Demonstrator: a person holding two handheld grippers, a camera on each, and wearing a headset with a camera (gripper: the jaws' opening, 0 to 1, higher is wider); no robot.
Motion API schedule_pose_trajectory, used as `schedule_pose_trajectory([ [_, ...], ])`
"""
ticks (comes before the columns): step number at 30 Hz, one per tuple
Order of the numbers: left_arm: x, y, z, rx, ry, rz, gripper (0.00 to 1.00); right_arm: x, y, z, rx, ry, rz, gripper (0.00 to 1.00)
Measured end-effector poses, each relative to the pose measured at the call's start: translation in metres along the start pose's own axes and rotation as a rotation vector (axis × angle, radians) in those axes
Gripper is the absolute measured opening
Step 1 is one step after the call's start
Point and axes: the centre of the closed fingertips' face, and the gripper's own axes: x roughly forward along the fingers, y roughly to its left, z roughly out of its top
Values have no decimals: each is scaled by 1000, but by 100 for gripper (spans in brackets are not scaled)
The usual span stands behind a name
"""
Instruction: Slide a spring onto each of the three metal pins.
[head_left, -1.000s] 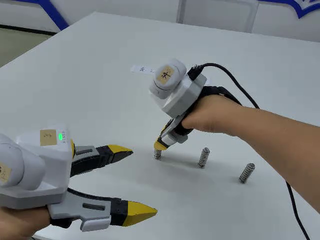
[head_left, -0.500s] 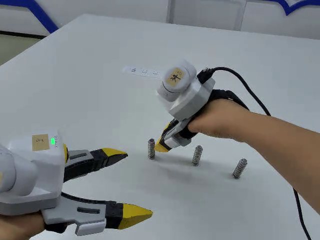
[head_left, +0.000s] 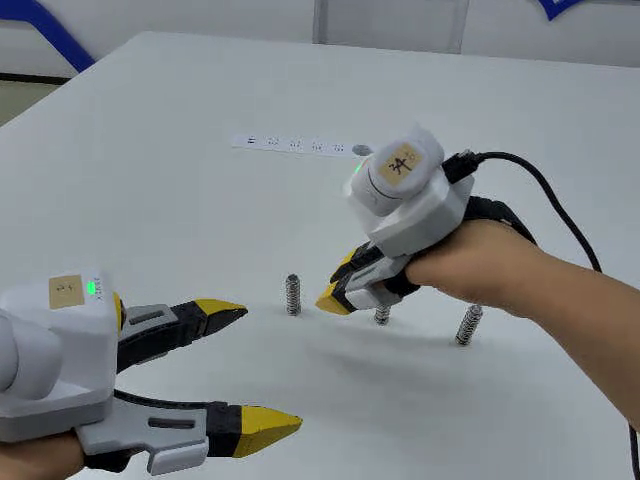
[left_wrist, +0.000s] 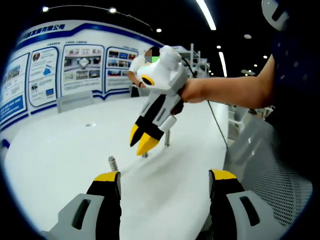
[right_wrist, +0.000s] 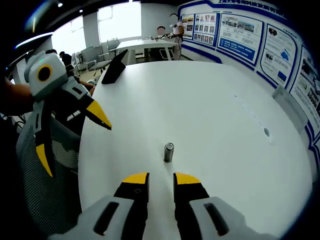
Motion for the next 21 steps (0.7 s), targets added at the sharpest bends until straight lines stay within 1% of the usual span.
schedule_pose_trajectory([
  [7, 1, -2, -2, -2, 5, -7, 73, -16, 8, -11, 34, -55, -12, 20],
  [14, 1, -2, 0, -2, -2, -7, 73, -36, 21, -25, 67, -112, -20, 21],
  [16, 1, -1, 0, -2, -4, -5, 73, -40, 24, -29, 70, -116, -23, 21],
  [21, 1, -1, 0, -1, -7, -3, 73, -54, 26, -40, 93, -150, -45, 22],
])
